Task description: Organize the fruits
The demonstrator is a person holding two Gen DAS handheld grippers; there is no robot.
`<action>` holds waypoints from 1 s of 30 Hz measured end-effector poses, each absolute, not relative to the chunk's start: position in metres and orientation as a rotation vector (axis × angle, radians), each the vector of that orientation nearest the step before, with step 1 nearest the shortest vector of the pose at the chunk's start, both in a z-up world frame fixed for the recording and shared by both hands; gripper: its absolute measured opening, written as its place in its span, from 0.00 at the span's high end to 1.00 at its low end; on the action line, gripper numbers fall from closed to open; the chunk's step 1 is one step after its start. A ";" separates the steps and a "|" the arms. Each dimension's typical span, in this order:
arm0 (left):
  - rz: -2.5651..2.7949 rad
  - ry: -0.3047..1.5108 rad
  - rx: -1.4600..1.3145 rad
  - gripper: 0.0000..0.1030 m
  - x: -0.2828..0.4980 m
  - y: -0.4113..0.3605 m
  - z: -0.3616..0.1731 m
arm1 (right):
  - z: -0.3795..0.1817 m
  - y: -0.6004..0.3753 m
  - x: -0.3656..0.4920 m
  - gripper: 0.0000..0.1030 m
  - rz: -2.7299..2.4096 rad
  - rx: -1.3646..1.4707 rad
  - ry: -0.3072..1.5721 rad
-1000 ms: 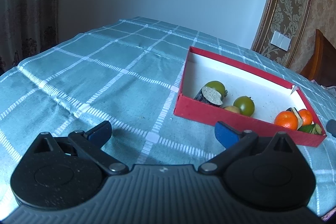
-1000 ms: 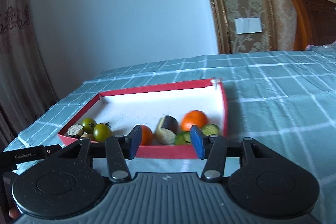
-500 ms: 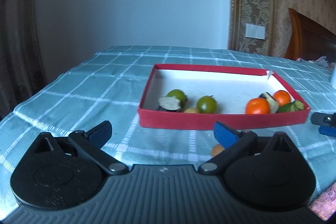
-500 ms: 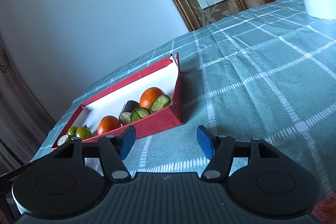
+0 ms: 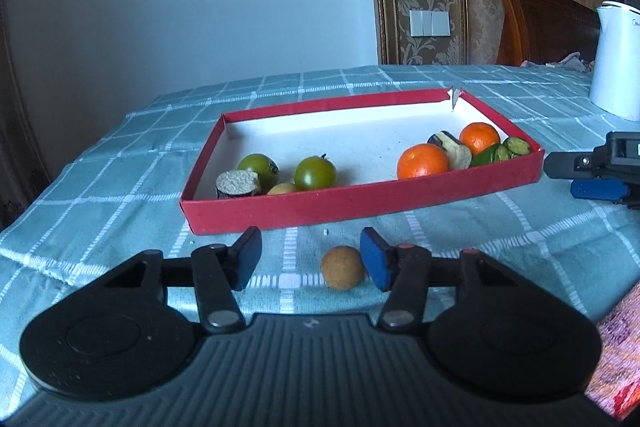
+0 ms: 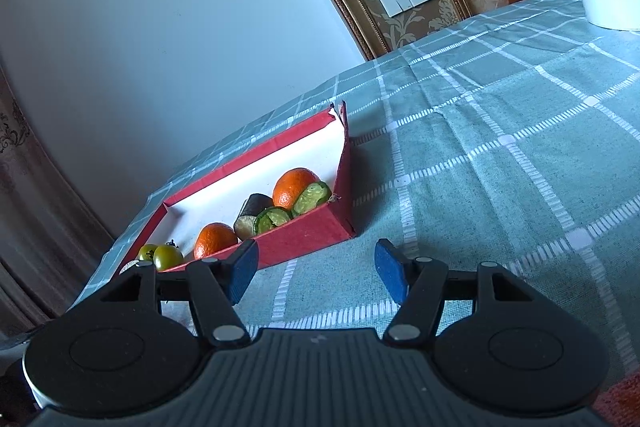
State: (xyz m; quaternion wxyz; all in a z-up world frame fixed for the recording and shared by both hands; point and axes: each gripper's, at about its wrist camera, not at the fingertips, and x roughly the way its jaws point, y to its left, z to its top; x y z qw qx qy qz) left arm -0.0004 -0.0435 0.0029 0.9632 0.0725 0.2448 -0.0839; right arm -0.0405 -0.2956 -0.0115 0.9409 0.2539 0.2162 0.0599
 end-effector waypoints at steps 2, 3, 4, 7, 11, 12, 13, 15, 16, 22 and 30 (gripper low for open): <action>-0.177 0.499 0.135 0.50 0.001 -0.042 0.003 | -0.011 -0.296 -0.040 0.38 0.124 0.519 0.441; -0.180 0.495 0.138 0.50 0.001 -0.042 0.003 | -0.011 -0.296 -0.040 0.38 0.126 0.520 0.441; -0.188 0.498 0.143 0.50 0.001 -0.042 0.003 | -0.012 -0.296 -0.040 0.38 0.127 0.521 0.441; -0.207 0.521 0.156 0.50 0.004 -0.046 0.002 | -0.011 -0.296 -0.040 0.38 0.130 0.522 0.441; -0.232 0.558 0.163 0.50 0.011 -0.048 0.000 | -0.012 -0.296 -0.040 0.38 0.132 0.525 0.438; -0.237 0.570 0.161 0.50 0.012 -0.049 -0.001 | -0.012 -0.296 -0.040 0.38 0.132 0.524 0.438; -0.242 0.581 0.153 0.51 0.014 -0.048 -0.002 | -0.012 -0.297 -0.040 0.38 0.132 0.525 0.438; -0.246 0.599 0.134 0.60 0.017 -0.045 -0.003 | -0.012 -0.297 -0.040 0.38 0.132 0.526 0.437; -0.251 0.606 0.123 0.64 0.018 -0.044 -0.004 | -0.012 -0.297 -0.040 0.38 0.132 0.525 0.438; -0.250 0.598 0.135 0.72 0.016 -0.046 -0.004 | -0.012 -0.297 -0.040 0.38 0.131 0.525 0.438; -0.200 0.558 0.175 0.78 0.011 -0.058 0.004 | -0.012 -0.296 -0.039 0.38 0.128 0.523 0.442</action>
